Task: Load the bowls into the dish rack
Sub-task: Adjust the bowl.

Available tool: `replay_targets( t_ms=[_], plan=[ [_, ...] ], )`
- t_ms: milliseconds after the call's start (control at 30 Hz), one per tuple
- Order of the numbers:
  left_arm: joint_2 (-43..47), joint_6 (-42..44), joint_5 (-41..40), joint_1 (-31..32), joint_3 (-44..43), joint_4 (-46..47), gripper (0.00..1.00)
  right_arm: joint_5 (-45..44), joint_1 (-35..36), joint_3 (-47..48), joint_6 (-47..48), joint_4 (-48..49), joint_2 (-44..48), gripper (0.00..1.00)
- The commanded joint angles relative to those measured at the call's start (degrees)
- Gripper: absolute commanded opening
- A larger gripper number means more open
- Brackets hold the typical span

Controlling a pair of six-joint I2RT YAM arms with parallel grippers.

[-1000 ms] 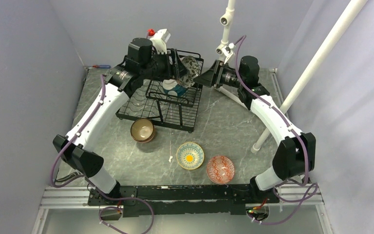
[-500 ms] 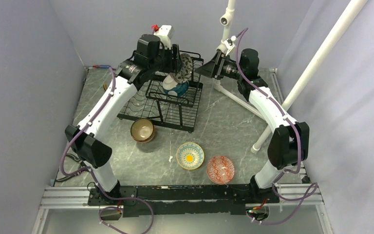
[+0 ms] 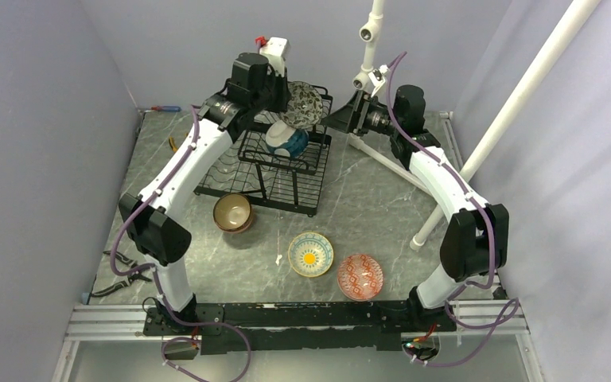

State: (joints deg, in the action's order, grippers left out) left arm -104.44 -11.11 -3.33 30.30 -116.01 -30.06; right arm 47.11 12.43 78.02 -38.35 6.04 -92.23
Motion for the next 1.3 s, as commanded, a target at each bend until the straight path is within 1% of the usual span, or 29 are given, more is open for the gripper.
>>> replay_targets(
  t_ms=[0,67,100,167,233,333,400,600,733,767,833,867,967,1033,1100,1167,1233,1267],
  plan=[
    [-0.1,1.3,-0.3,0.3,-4.0,4.3,0.03,2.3,-0.2,0.9,-0.9,4.0,0.9,0.77],
    [0.1,1.4,-0.3,0.4,-3.5,4.9,0.03,2.6,-0.1,0.6,-2.1,6.2,1.4,0.86],
    [0.2,1.5,-0.3,0.5,-3.2,5.2,0.03,3.1,-0.1,0.3,-2.8,7.7,1.5,0.89],
    [0.3,1.5,-0.3,0.7,-3.1,5.6,0.02,2.9,0.2,0.7,-3.8,8.7,1.1,0.91],
    [0.4,1.0,0.6,0.8,-3.0,5.9,0.03,2.3,0.5,3.0,-3.7,7.1,-0.5,0.91],
    [0.9,-0.5,2.4,0.9,-2.3,6.9,0.03,1.4,0.8,6.3,-4.8,5.2,-3.3,0.85],
    [1.4,-1.4,2.8,1.0,-1.6,7.8,0.03,1.1,0.9,8.7,-5.7,3.9,-5.3,0.76],
    [2.2,-2.7,3.9,1.2,-0.6,8.5,0.03,3.5,1.3,14.0,-8.4,3.4,-10.5,0.58],
    [2.4,-4.0,3.7,1.2,-0.1,7.8,0.03,4.9,1.4,15.2,-9.0,3.9,-12.2,0.39],
    [2.6,-4.3,3.7,1.2,0.3,7.8,0.05,5.3,1.4,15.4,-8.6,3.5,-12.5,0.29],
    [3.0,-4.8,3.9,1.2,1.1,7.6,0.11,5.5,1.4,15.7,-7.2,2.0,-12.6,0.05],
    [3.3,-5.1,4.1,1.2,1.4,7.5,0.16,5.4,1.4,15.5,-6.4,1.0,-12.6,0.00],
    [4.3,-6.3,5.5,1.2,2.6,7.3,0.28,4.9,1.3,14.2,-4.8,1.0,-11.4,0.00],
    [5.2,-7.6,6.4,1.2,3.6,7.2,0.40,4.4,1.2,13.1,-4.0,1.5,-10.3,0.00],
    [5.9,-9.0,7.7,1.0,3.9,6.5,0.59,3.8,0.9,12.5,-3.1,1.5,-9.3,0.00],
    [6.6,-10.4,10.5,0.5,3.9,4.8,0.76,3.4,0.5,12.0,-2.6,1.9,-8.3,0.00],
    [7.3,-12.5,13.4,-0.3,4.1,3.3,0.90,3.6,0.0,11.6,-2.3,2.4,-7.4,0.00],
    [7.7,-14.2,15.1,-0.9,4.5,2.7,0.93,3.9,-0.1,11.4,-2.2,3.1,-6.9,0.00]
  ],
)
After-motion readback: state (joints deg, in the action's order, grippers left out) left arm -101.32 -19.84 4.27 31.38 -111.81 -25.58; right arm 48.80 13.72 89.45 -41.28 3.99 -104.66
